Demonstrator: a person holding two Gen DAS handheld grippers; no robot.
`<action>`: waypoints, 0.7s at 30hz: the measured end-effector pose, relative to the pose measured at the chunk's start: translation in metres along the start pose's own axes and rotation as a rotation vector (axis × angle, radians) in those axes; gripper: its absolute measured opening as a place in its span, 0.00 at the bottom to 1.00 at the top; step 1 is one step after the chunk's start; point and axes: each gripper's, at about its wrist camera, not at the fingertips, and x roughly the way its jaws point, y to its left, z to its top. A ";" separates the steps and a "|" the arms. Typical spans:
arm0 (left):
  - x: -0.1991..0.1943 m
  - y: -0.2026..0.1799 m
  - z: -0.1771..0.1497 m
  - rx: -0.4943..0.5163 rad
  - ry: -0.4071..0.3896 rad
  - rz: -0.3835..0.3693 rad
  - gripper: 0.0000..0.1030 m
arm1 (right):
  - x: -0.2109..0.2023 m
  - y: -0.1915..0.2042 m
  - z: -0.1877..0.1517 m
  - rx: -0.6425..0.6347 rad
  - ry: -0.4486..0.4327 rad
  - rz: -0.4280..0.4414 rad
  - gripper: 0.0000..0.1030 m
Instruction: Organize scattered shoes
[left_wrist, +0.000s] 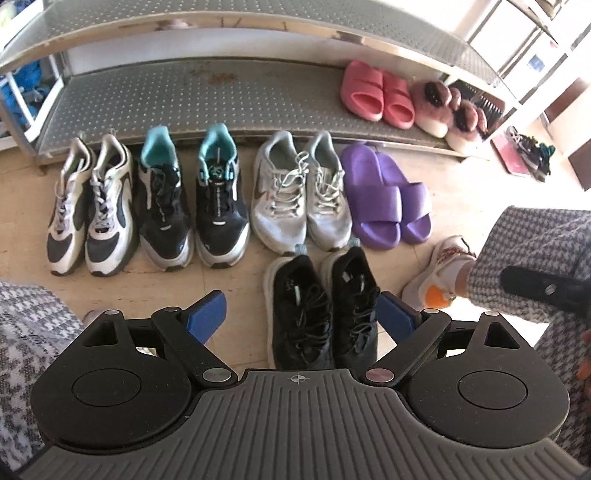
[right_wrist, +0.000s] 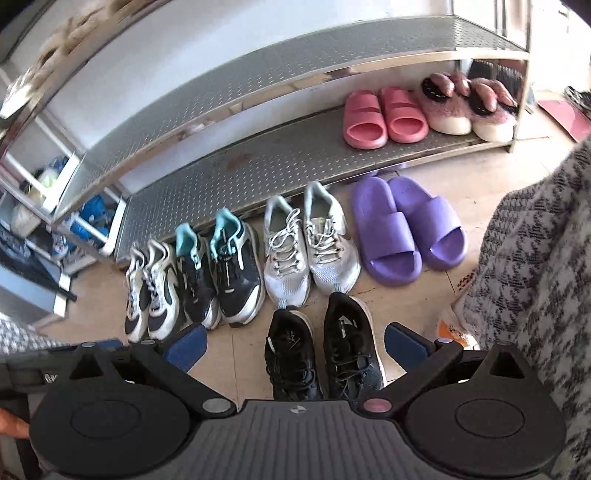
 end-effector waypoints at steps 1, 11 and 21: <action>-0.002 0.001 -0.001 -0.009 -0.008 -0.007 0.89 | -0.002 -0.001 -0.001 0.007 -0.003 0.004 0.99; 0.002 0.004 -0.001 -0.014 0.007 -0.004 0.89 | 0.004 0.005 -0.005 -0.029 0.027 -0.028 0.99; 0.015 -0.002 -0.003 0.008 0.045 -0.012 0.90 | 0.009 0.001 -0.006 -0.016 0.061 -0.017 0.99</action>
